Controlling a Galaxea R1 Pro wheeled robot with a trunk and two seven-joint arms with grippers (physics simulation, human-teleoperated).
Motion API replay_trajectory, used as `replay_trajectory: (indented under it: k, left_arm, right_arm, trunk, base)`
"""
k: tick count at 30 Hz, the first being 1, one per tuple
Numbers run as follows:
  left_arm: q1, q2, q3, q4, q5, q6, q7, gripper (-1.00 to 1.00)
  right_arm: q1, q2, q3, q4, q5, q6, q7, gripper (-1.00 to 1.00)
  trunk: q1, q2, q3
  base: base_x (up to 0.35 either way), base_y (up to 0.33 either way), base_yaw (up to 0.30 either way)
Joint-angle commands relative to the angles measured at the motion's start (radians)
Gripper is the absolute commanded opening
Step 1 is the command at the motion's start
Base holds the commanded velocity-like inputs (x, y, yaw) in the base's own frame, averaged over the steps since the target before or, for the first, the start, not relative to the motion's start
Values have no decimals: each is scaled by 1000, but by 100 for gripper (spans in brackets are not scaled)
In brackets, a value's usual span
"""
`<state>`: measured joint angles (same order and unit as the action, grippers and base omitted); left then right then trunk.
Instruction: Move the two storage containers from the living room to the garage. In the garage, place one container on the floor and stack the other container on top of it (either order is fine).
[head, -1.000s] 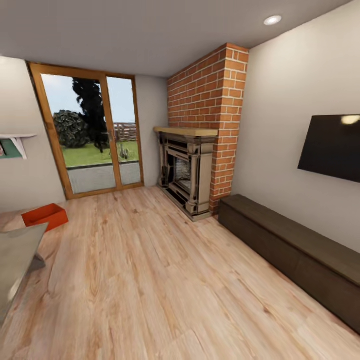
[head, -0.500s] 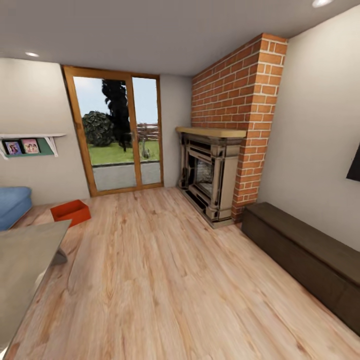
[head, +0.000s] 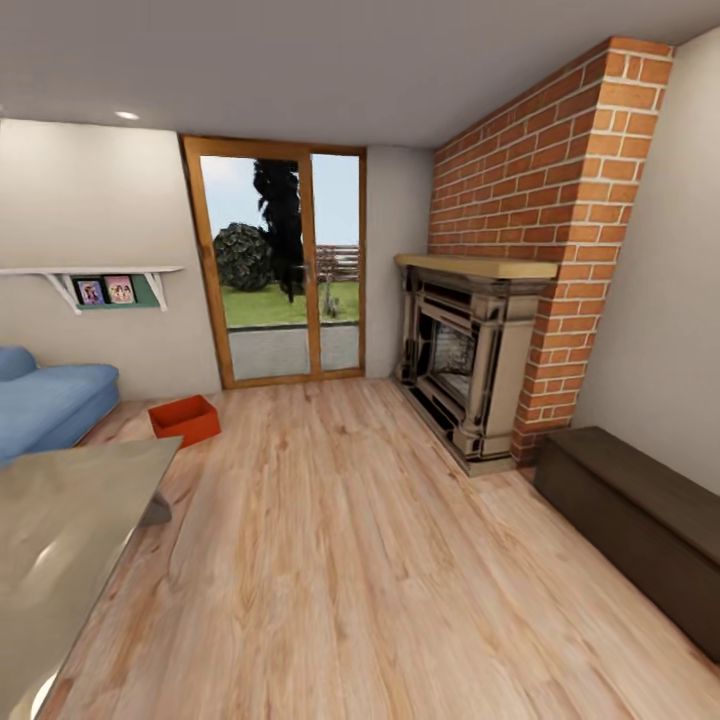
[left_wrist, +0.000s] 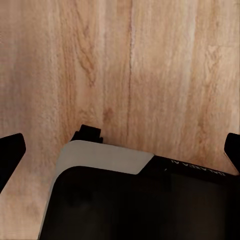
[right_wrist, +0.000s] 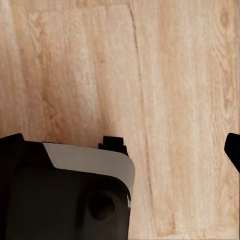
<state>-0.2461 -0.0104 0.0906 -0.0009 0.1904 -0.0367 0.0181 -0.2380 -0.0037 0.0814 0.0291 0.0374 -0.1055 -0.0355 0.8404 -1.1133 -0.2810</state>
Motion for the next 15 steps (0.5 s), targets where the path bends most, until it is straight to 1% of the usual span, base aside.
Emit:
replay_trajectory:
  k: [1, 15]
  left_arm:
    - [-1, 0, 8, 1, 0, -3, 2, 100]
    - [-1, 1, 8, 0, 0, -1, 2, 100]
  right_arm:
    - [-1, 0, 8, 3, 4, -5, -4, 100]
    - [-1, 2, 8, 3, 3, -4, -3, 100]
  trunk:
    - [1, -1, -1]
    - [1, -1, -1]
  base:
    - [319, 0, 89]
    - [320, 0, 11]
